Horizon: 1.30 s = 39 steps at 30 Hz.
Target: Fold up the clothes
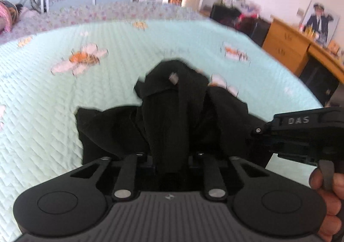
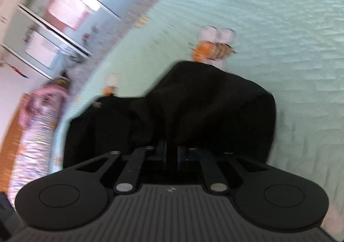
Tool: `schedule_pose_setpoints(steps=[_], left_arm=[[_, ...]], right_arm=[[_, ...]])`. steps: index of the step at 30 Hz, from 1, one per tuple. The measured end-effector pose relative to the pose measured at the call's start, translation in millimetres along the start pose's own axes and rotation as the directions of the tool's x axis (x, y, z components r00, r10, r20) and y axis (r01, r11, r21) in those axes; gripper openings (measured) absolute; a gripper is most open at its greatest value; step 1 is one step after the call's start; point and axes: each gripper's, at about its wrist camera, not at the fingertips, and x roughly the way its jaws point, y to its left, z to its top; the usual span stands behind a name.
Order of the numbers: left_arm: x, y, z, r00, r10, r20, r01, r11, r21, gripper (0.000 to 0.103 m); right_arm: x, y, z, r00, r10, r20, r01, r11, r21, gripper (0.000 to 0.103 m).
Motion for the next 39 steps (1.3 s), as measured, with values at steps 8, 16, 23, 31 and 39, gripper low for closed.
schedule_pose_setpoints(steps=[8,16,23,31,39], left_arm=[[-113,18,37,0.957,0.081,0.280,-0.087,0.996,0.011,0.016],[-208,65,45,0.871,0.275,0.408,-0.287,0.957,-0.032,0.018],[-158,143,-17,0.891,0.451,0.048,-0.436,0.882,-0.177,0.055],[-147,180,-79,0.924,0.374,-0.079,-0.380,0.876,-0.296,0.056],[-135,171,-89,0.935,0.347,-0.076,-0.354,0.890,-0.288,0.064]], right_arm=[[-42,94,-1,0.978,0.204,0.031,-0.198,0.970,-0.138,0.009],[-55,204,-22,0.910,0.414,-0.030,-0.404,0.868,-0.289,0.008],[21,219,-77,0.972,0.143,-0.186,-0.207,0.897,-0.391,0.043],[11,116,-89,0.982,0.031,-0.186,-0.078,0.966,-0.248,0.054],[-8,41,-68,0.995,-0.069,-0.077,0.060,0.992,-0.114,0.061]])
